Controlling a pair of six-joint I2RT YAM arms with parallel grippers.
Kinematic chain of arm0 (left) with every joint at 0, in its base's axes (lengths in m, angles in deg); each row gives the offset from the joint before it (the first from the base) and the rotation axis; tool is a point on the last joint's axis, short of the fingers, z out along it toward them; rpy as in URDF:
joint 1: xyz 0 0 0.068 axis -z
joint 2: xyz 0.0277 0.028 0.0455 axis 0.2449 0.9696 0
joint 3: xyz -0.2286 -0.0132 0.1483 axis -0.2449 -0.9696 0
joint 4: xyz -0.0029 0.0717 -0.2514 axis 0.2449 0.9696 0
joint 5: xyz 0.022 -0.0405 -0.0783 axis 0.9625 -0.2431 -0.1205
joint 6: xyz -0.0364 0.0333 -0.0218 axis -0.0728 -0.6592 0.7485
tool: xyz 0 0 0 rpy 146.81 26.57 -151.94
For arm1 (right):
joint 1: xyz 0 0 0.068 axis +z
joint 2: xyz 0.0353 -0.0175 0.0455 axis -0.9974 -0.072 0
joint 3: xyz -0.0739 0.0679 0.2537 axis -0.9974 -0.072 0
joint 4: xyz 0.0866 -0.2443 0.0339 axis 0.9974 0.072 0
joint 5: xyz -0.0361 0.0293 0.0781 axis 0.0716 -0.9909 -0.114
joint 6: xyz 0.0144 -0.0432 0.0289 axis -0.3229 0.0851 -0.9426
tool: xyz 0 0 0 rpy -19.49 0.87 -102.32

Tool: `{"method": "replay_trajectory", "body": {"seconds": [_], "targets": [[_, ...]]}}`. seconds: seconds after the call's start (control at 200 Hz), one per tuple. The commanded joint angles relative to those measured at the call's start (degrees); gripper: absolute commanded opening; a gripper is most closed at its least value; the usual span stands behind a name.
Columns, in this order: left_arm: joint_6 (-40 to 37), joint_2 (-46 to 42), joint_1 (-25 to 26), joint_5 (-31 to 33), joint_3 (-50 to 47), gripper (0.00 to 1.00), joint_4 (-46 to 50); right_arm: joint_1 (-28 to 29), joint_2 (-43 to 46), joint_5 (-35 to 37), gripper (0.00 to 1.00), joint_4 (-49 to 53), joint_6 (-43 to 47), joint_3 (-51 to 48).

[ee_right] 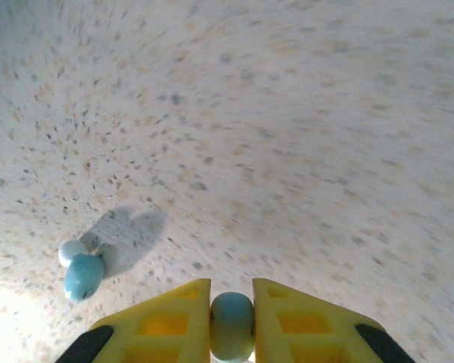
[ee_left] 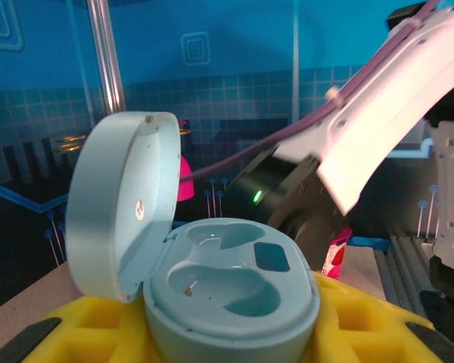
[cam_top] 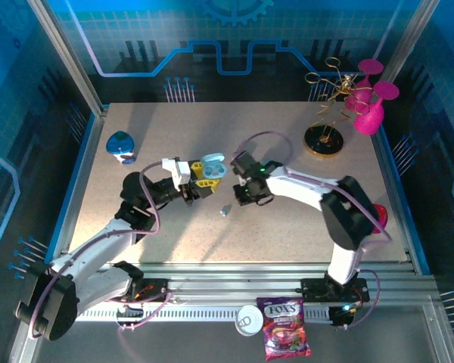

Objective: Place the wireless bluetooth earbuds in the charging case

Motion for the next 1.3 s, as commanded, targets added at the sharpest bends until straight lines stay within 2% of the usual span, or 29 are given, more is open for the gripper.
{"method": "replay_trajectory", "body": {"seconds": [0.0,0.16,0.23,0.42,0.51,0.69,0.81,0.906,1.296], "targets": [[1.25,0.71,0.24,1.39,1.60,0.29,-1.39,-5.11,8.52,-13.69,0.17,-9.48,-7.11,-6.66],[2.01,2.05,0.29,1.01,2.47,0.29,-2.01,-13.70,15.67,-33.94,0.18,-21.30,-16.73,-16.02],[2.38,2.53,0.25,0.80,2.67,0.29,-2.16,-16.31,18.06,-40.35,0.16,-27.08,-20.64,-20.10],[2.54,2.95,0.36,0.63,2.87,0.29,-2.07,-21.23,21.51,-51.75,0.15,-41.90,-33.43,-27.14],[2.65,2.98,0.49,0.64,2.55,0.29,-2.17,-22.33,21.81,-55.51,0.15,-45.22,-36.24,-28.49],[2.67,2.63,0.77,0.53,2.14,0.29,-2.18,-23.26,20.05,-61.99,0.15,-62.05,-46.73,-31.64],[2.41,2.28,0.86,0.69,1.58,0.29,-2.34,-23.27,17.78,-64.50,0.15,-73.07,-53.08,-32.57],[2.15,1.93,0.86,0.86,1.20,0.29,-2.11,-23.26,16.33,-65.11,0.15,-76.11,-55.45,-32.52],[0.82,1.22,0.86,1.21,0.92,0.29,-0.70,-23.20,18.88,-56.08,0.14,-68.08,-55.92,-33.15]]}}
